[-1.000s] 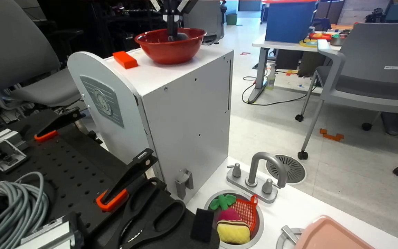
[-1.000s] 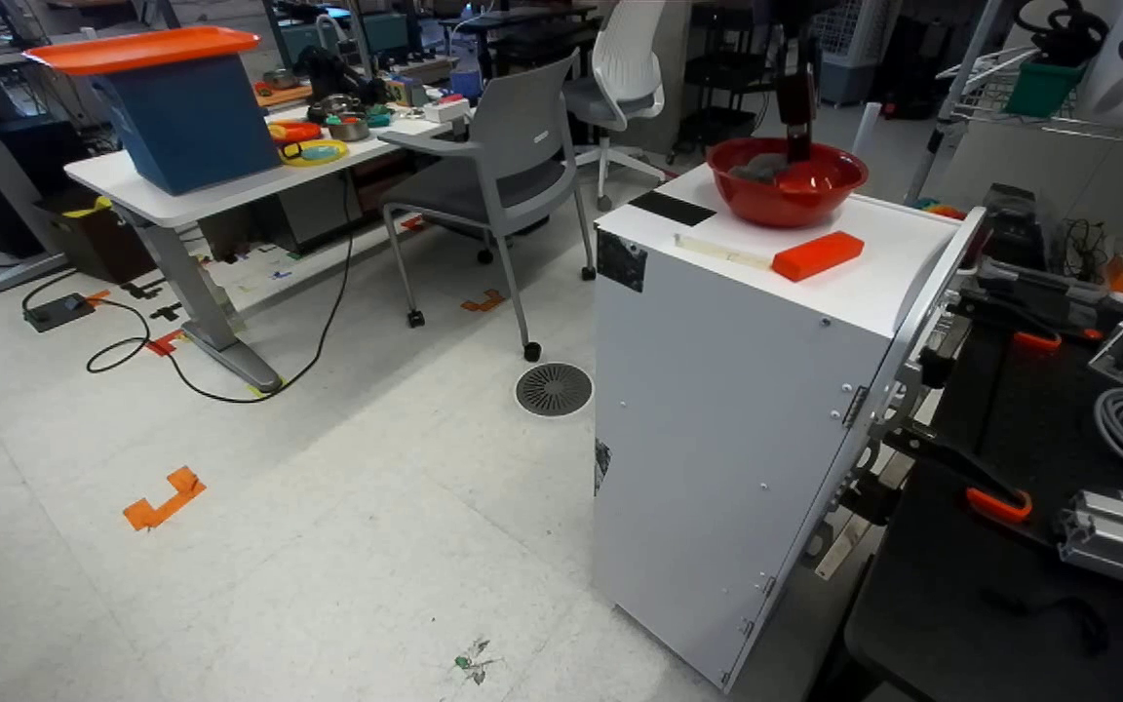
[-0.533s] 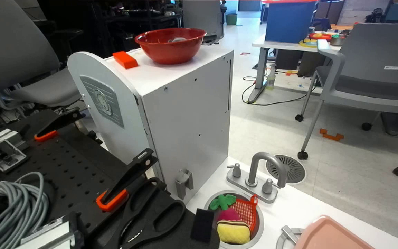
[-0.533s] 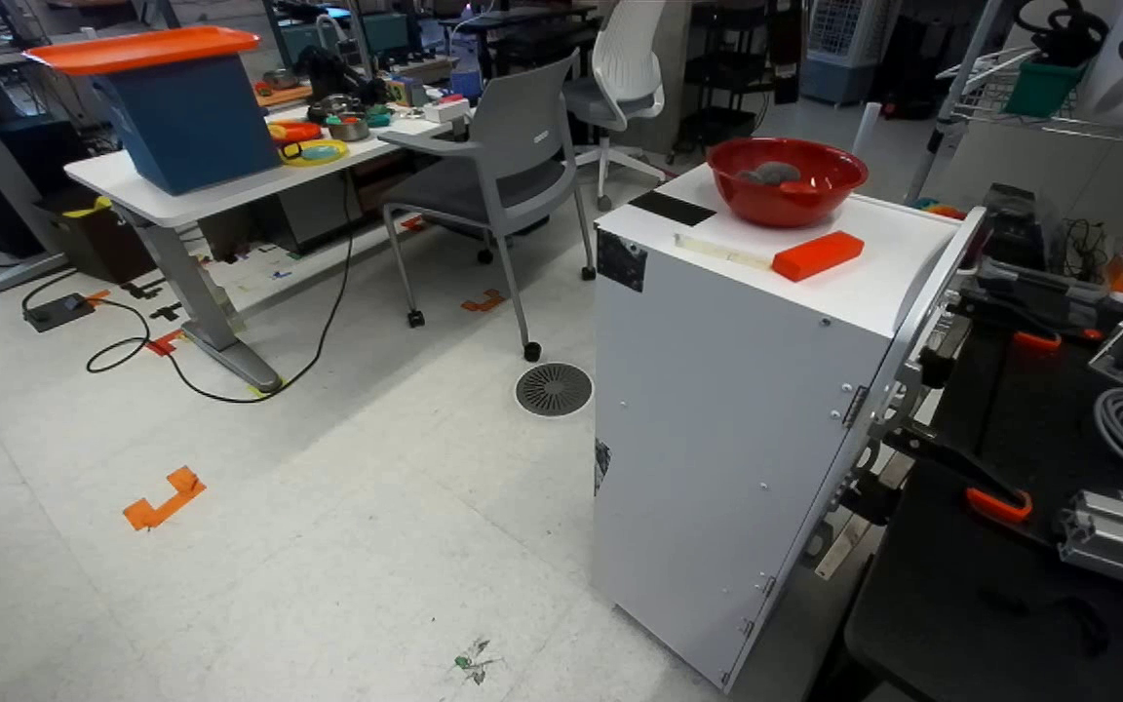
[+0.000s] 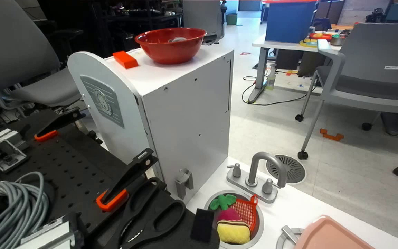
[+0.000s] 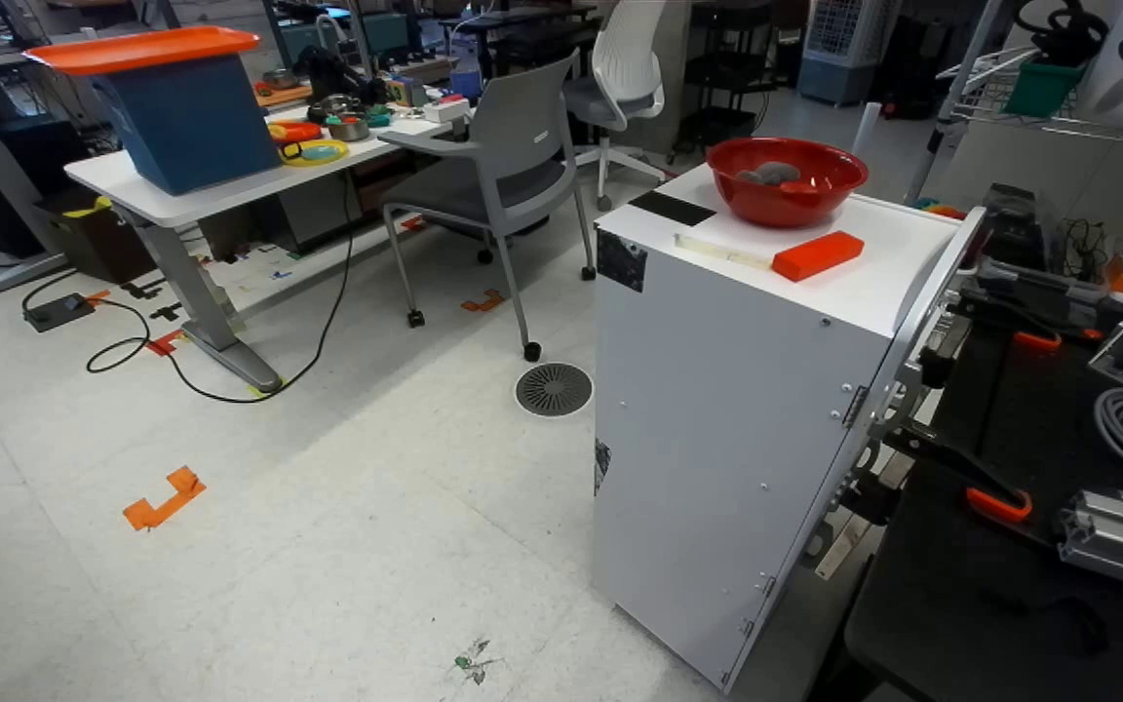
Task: Take the grey out of the red bowl
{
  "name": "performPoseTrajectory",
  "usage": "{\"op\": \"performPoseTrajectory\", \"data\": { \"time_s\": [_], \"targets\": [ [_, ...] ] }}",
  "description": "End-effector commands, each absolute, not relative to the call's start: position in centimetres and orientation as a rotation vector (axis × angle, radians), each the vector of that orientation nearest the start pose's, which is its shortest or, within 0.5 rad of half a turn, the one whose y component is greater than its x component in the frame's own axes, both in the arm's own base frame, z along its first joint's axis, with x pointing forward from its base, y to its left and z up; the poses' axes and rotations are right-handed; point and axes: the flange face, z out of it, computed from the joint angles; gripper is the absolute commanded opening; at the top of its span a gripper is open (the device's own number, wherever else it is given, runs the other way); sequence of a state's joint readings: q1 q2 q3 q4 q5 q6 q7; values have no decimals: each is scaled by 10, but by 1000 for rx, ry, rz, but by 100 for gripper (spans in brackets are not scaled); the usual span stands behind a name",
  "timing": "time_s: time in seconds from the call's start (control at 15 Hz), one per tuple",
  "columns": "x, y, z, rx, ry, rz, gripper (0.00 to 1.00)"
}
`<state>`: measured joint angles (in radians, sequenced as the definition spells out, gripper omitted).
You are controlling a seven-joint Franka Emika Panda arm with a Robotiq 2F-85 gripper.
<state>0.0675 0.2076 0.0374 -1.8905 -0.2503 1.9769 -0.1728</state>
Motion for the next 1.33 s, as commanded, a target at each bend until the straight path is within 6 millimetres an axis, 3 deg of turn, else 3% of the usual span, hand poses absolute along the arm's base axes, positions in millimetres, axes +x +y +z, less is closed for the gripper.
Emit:
{"op": "performPoseTrajectory", "data": {
  "time_s": [0.0, 0.2, 0.27, 0.87, 1.27],
  "targets": [
    [589, 44, 387, -3285, -687, 201, 78],
    [589, 40, 378, -3263, -688, 223, 99],
    [589, 39, 375, -3256, -686, 231, 100],
    [596, 15, 338, -3196, -669, 303, 100],
    [603, 14, 325, -3207, -693, 311, 100]
  ]
}}
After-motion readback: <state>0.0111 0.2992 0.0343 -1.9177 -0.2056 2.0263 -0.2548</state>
